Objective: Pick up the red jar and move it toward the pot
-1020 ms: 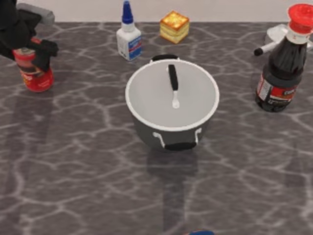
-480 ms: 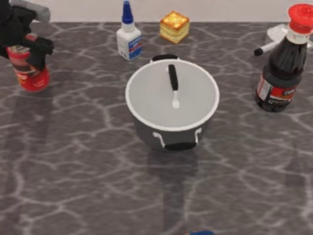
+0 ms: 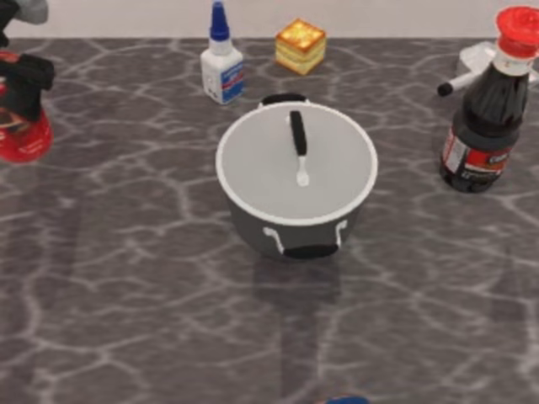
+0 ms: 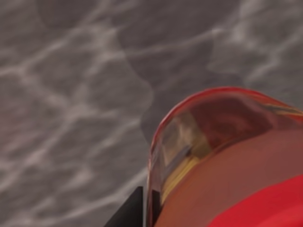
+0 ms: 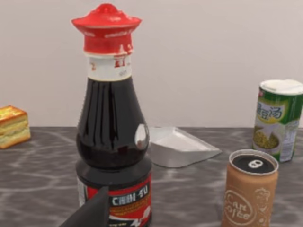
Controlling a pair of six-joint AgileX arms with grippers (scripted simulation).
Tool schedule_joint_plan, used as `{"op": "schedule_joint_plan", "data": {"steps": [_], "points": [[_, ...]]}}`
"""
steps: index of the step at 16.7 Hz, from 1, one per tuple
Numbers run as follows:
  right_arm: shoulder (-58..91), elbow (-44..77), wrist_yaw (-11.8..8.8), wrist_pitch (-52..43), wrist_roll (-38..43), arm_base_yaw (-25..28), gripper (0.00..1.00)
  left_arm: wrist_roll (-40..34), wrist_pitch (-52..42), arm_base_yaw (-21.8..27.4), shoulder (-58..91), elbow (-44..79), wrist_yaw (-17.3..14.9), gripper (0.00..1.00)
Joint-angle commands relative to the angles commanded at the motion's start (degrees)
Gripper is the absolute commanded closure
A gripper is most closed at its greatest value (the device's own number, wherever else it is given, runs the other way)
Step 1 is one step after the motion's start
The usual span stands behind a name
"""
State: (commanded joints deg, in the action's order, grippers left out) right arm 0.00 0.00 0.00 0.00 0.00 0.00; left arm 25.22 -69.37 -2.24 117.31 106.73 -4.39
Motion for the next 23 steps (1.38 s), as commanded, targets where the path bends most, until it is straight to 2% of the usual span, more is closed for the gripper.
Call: {"op": "schedule_joint_plan", "data": {"steps": [8,11,18,20,23], "points": [[0.0,0.0,0.0,0.0,0.0,0.0,0.00,-2.0,0.8,1.3,-0.8,-1.4,0.5,1.00],[0.0,0.0,0.0,0.0,0.0,0.0,0.00,-9.5,3.1,5.0,-1.1,-4.1,1.9,1.00],[0.0,0.0,0.0,0.0,0.0,0.0,0.00,-35.8,11.2,16.7,-2.7,-13.2,6.7,1.00],[0.0,0.0,0.0,0.0,0.0,0.0,0.00,-40.4,13.0,19.1,-3.2,-15.1,7.7,1.00],[0.0,0.0,0.0,0.0,0.0,0.0,0.00,-42.5,14.0,20.4,-3.4,-16.2,8.3,1.00]]}}
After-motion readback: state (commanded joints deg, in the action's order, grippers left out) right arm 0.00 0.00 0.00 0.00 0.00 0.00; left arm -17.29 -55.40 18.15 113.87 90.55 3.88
